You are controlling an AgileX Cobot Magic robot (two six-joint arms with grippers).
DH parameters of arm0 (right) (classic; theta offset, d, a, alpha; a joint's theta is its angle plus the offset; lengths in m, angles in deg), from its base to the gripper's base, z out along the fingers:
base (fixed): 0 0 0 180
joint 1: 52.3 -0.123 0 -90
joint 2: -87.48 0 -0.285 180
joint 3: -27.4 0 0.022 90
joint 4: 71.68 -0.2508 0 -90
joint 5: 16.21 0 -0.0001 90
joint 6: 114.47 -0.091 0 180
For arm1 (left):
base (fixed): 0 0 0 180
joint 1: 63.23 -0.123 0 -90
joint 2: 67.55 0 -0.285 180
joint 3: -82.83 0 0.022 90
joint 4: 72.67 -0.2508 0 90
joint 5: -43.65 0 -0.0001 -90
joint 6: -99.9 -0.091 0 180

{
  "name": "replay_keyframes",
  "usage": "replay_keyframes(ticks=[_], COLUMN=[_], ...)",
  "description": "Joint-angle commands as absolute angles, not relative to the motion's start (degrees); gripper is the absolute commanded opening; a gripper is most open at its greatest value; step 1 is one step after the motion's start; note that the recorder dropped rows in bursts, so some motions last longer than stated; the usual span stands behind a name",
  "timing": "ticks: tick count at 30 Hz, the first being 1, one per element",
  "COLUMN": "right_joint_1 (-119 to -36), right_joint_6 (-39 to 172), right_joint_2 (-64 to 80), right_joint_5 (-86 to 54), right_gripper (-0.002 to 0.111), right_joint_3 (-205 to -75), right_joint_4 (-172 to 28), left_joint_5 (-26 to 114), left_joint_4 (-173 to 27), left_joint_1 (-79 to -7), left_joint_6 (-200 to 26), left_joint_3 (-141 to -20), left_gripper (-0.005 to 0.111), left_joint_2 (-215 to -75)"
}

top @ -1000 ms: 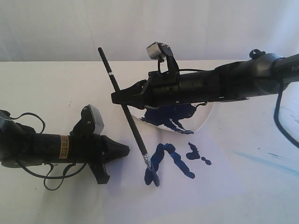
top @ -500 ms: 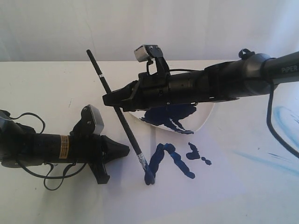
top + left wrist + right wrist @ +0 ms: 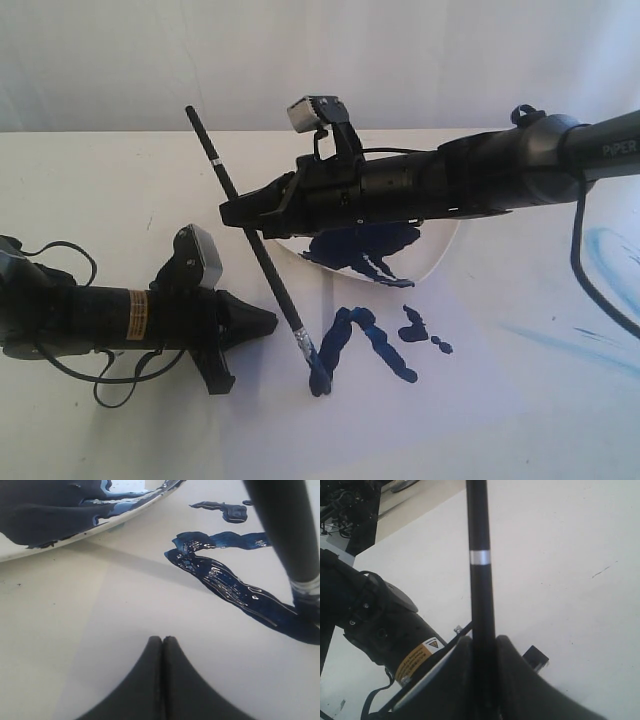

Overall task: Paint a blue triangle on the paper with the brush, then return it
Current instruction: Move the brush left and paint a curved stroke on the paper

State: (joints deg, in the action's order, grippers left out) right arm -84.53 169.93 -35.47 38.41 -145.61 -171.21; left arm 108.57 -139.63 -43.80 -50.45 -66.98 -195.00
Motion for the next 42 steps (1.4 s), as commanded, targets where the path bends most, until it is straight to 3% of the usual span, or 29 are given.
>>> replay_keyframes(ticks=[1, 42], right_joint_1=[-84.2, -79.8], right_joint_6=[170.3, 165.1], right_joint_2=[-35.3, -34.4], right_joint_5=[38.8, 36.1], right_gripper=[0.0, 0.0], right_joint_3=[-146.1, -146.1], right_joint_4=[-171.1, -163.1], left_joint_5=[108.5, 108.6], left_joint_4=[-140.0, -140.0], left_joint_1=[-43.8, -43.8], left_joint_6=[-50.4, -50.4], left_joint_3=[-66.7, -66.7], left_gripper=[0.0, 0.0], left_joint_2=[-194.8, -194.8])
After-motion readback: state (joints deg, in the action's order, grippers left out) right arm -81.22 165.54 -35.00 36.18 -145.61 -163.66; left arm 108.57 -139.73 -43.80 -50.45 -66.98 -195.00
